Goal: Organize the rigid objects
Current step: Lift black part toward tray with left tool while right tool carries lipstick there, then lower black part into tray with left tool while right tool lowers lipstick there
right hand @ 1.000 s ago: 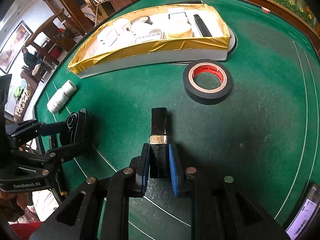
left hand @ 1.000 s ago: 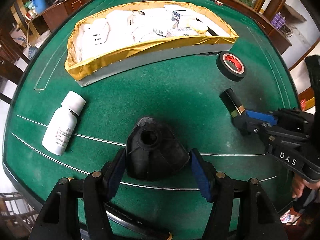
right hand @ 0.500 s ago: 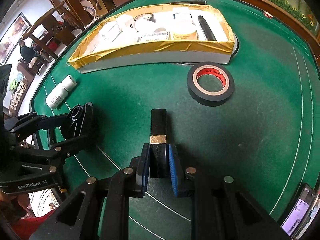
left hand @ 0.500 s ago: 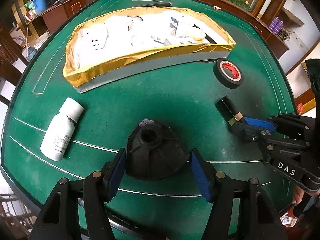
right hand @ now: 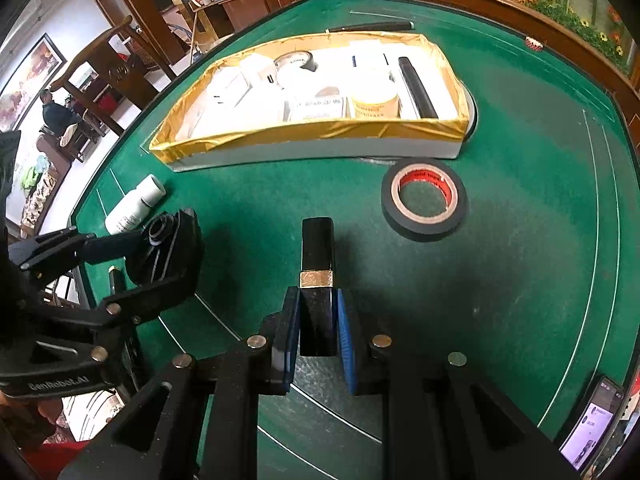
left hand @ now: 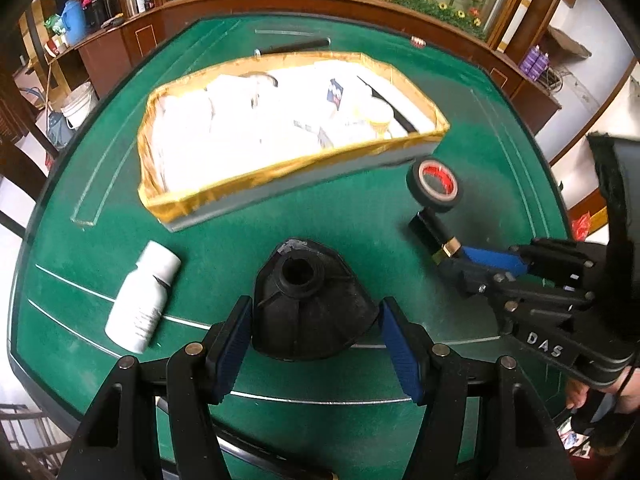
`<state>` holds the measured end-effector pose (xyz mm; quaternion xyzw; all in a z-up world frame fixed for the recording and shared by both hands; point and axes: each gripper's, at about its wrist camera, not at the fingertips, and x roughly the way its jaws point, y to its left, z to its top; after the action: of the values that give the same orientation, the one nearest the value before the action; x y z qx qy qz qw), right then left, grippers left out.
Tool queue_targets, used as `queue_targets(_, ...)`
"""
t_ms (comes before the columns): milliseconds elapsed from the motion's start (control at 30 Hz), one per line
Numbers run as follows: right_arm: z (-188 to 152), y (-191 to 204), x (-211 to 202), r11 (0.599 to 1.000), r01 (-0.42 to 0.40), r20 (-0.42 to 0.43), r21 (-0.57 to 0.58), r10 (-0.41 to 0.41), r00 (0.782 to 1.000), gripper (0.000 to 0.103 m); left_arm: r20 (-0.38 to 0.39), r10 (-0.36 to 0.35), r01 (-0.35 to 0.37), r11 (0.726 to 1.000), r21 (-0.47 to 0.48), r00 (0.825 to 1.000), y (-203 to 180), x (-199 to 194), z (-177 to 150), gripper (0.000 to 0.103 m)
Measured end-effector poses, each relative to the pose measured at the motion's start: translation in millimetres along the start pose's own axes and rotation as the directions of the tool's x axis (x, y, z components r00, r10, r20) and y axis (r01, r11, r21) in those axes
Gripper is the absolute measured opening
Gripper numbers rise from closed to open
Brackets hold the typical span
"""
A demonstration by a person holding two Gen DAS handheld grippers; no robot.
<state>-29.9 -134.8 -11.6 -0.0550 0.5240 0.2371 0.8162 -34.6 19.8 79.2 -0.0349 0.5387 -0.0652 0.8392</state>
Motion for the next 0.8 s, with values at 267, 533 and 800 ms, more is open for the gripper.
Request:
queue_targets(267,11.9,3.9,-8.1,1.0,0.001,0.022,-0.01,0.0,1.0,0.017,0.062,-0.016,0.019,0.999,-0.05,0.998,19.9,-22.1,26.4,0.067)
queue_targets(533,22.4,10.6,-12.8,1.0,0.002,0.036,-0.027,-0.001,0.999,0.017,0.094,-0.012,0.02,0.996,-0.086,0.995,43.3,-26.5,54.3,0.067)
queue_targets(800,49.2,13.8,-21.5,0.999,0.015,0.073,-0.043,-0.012,0.997,0.017,0.078,0.0,0.007,0.996,-0.094,0.997,57.7,-9.0,72.1,0.067)
